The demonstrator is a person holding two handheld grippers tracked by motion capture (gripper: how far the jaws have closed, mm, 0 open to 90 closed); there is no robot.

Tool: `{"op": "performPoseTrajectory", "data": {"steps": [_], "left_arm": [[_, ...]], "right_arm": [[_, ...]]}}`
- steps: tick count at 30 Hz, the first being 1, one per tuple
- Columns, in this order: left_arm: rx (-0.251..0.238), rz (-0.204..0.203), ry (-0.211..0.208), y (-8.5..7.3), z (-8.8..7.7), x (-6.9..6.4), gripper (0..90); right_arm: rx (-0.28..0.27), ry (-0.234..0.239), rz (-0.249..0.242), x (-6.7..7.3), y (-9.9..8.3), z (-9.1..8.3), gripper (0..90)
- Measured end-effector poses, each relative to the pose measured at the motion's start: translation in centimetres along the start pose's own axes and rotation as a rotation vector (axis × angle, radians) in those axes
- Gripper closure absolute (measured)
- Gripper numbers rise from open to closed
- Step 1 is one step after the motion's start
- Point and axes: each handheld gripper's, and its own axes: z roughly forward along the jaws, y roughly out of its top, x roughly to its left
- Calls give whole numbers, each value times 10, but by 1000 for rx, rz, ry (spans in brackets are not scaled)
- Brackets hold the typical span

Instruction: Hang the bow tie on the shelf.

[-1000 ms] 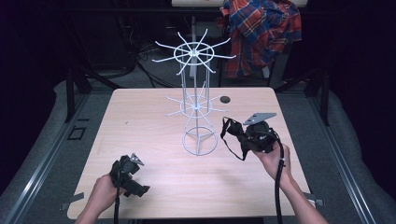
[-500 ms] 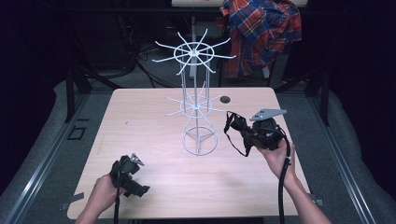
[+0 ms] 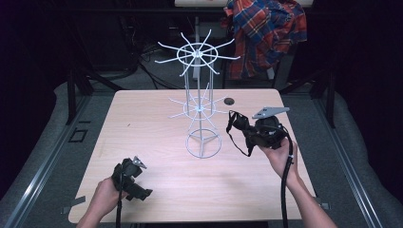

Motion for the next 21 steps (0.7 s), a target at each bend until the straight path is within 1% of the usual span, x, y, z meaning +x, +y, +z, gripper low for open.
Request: {"op": "performPoseTrajectory", "data": {"steps": [5,7,10,18,19,20,21], "left_arm": [[-2,-1,-1,0,0,0,0],[-2,-1,-1,-1,0,0,0],[-3,-1,-1,-1,0,0,0],[-2,0,-2,0,0,0,1],[-2,0,-1,0,0,0,1],[-3,0,-1,0,0,0,0],[-3,-1,-2,0,0,0,0]], "right_arm": [[4,9,4,0,3,7,754],[-1,9,14,1,3,9,754],[6,8,16,0,5,10,754],[12,17,44,-6,6,16,754],[15,23,46,-6,6,17,754],[16,17,45,-7,6,18,754],[16,20,46,-7,6,18,754]]}}
